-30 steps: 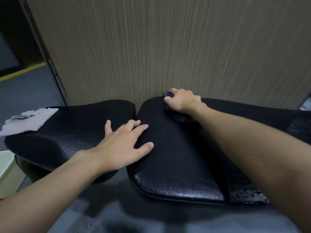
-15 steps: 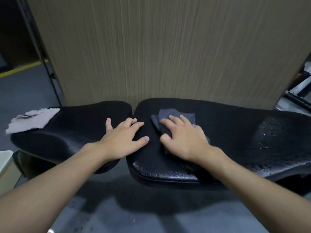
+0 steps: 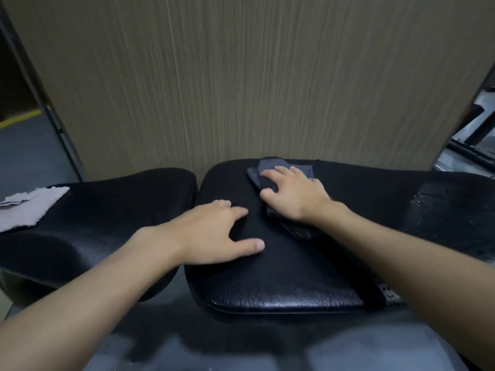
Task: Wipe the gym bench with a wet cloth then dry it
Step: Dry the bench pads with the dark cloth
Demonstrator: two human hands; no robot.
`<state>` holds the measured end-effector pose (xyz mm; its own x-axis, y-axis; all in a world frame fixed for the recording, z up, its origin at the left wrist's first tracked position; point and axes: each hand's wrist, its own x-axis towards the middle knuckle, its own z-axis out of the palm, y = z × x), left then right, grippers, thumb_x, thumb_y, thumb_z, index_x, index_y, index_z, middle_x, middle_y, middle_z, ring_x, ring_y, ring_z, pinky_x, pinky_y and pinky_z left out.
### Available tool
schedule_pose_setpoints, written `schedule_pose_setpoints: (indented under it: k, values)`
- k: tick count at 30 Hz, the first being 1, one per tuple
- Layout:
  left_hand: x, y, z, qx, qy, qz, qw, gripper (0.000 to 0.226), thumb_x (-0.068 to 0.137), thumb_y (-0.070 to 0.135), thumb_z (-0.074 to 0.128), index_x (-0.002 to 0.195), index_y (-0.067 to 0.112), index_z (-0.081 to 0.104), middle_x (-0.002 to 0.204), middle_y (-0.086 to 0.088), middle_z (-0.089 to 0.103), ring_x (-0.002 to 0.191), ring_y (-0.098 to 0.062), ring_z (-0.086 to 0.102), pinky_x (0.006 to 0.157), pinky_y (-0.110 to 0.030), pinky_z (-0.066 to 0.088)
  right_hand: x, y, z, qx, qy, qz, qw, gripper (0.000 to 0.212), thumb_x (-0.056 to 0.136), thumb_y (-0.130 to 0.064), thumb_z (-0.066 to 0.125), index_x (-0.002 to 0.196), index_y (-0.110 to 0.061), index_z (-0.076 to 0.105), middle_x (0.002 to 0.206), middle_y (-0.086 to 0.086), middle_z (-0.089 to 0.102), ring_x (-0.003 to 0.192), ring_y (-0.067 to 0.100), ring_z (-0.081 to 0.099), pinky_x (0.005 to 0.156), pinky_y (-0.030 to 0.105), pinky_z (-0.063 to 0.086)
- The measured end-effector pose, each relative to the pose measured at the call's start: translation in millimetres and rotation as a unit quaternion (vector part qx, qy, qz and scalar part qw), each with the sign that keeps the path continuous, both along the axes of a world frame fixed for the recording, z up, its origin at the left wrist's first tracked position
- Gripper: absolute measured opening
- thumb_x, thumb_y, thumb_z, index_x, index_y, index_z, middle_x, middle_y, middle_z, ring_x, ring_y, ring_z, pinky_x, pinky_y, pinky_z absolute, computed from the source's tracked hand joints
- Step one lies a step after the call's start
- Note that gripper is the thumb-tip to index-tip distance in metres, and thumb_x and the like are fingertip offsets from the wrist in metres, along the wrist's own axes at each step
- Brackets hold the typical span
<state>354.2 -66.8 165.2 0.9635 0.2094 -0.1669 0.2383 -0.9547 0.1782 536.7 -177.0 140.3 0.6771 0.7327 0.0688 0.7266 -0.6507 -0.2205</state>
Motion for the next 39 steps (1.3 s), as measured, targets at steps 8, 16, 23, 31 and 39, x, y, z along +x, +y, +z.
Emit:
schedule_pose_setpoints:
  k: [8, 16, 23, 31, 39]
  values:
    - [5, -5, -5, 0.004, 0.058, 0.014, 0.998, 0.097, 0.079, 0.080, 0.046, 0.156, 0.032, 0.011, 0.164, -0.011, 0.007, 0.152, -0.029, 0.002, 0.120, -0.052, 0.017, 69, 42, 10, -0.011, 0.030, -0.086, 0.996, 0.059, 0.088, -0.053, 0.028, 0.141, -0.033, 0.041, 0.147, 0.003, 0.045, 0.133, 0.031, 0.037, 0.100, 0.057, 0.034]
    - [7, -3, -6, -0.010, 0.048, 0.030, 0.998, 0.103, 0.073, 0.084, 0.048, 0.156, 0.033, 0.014, 0.164, -0.013, 0.005, 0.152, -0.029, 0.002, 0.120, -0.050, 0.016, -11, -23, -1, 0.003, -0.002, -0.009, 1.000, 0.059, 0.081, -0.052, 0.027, 0.136, -0.035, 0.042, 0.149, -0.003, 0.041, 0.143, 0.029, 0.028, 0.104, 0.058, 0.033]
    - [4, -12, -3, -0.018, 0.036, 0.032, 0.999, 0.096, 0.081, 0.075, 0.052, 0.156, 0.027, 0.017, 0.165, -0.008, 0.006, 0.152, -0.022, 0.001, 0.121, -0.049, 0.012, -109, -118, 1, -0.030, -0.023, 0.030, 0.999, 0.080, 0.072, -0.059, 0.009, 0.149, -0.045, 0.024, 0.164, -0.011, 0.017, 0.153, 0.018, 0.006, 0.119, 0.049, 0.020]
    - [20, -37, 1, -0.002, 0.013, -0.019, 1.000, 0.087, 0.086, 0.069, 0.049, 0.152, 0.017, 0.025, 0.158, -0.003, 0.026, 0.146, -0.018, 0.022, 0.118, -0.049, 0.021, -48, -87, 4, -0.021, 0.001, 0.015, 1.000, 0.069, 0.079, -0.059, 0.024, 0.147, -0.046, 0.028, 0.164, -0.011, 0.018, 0.152, 0.020, 0.012, 0.117, 0.053, 0.021]
    - [42, -45, -2, -0.023, 0.089, 0.004, 0.996, 0.103, 0.070, 0.083, 0.055, 0.153, 0.044, 0.009, 0.164, -0.005, 0.004, 0.151, -0.027, -0.007, 0.116, -0.066, 0.007, 84, -12, 7, -0.012, 0.020, -0.065, 0.998, 0.061, 0.085, -0.057, 0.029, 0.143, -0.039, 0.038, 0.154, -0.004, 0.037, 0.140, 0.028, 0.032, 0.104, 0.059, 0.031]
